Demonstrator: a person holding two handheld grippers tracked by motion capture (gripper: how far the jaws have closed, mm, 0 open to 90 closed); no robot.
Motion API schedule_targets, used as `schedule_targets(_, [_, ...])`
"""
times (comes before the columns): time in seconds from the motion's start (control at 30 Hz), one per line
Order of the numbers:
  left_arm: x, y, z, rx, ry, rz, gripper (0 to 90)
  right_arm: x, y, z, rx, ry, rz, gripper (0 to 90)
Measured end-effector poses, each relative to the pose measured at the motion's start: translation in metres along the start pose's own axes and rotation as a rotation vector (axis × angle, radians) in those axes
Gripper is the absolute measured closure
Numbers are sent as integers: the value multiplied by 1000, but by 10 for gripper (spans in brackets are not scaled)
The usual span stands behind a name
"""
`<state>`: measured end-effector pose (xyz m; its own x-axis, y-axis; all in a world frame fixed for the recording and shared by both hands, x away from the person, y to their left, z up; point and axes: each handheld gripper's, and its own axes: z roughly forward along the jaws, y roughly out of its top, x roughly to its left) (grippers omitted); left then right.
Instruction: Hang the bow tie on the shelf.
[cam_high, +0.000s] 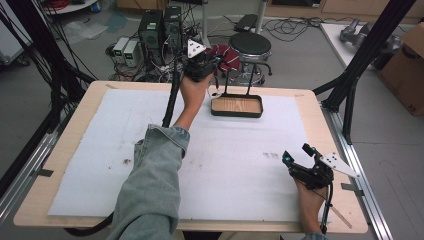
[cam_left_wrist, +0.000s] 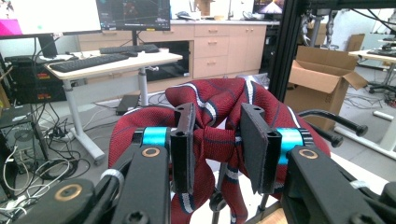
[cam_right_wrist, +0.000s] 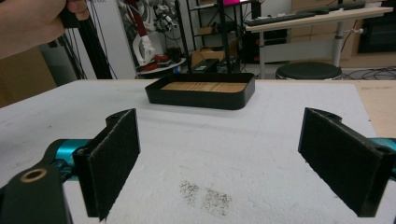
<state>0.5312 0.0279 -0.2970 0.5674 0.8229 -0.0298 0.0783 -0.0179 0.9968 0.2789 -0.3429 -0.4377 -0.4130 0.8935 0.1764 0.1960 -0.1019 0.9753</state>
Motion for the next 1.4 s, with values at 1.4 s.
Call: schedule_targets(1.4, [18,-13,21,-2,90,7,660,0,0,1,7,10,4,118])
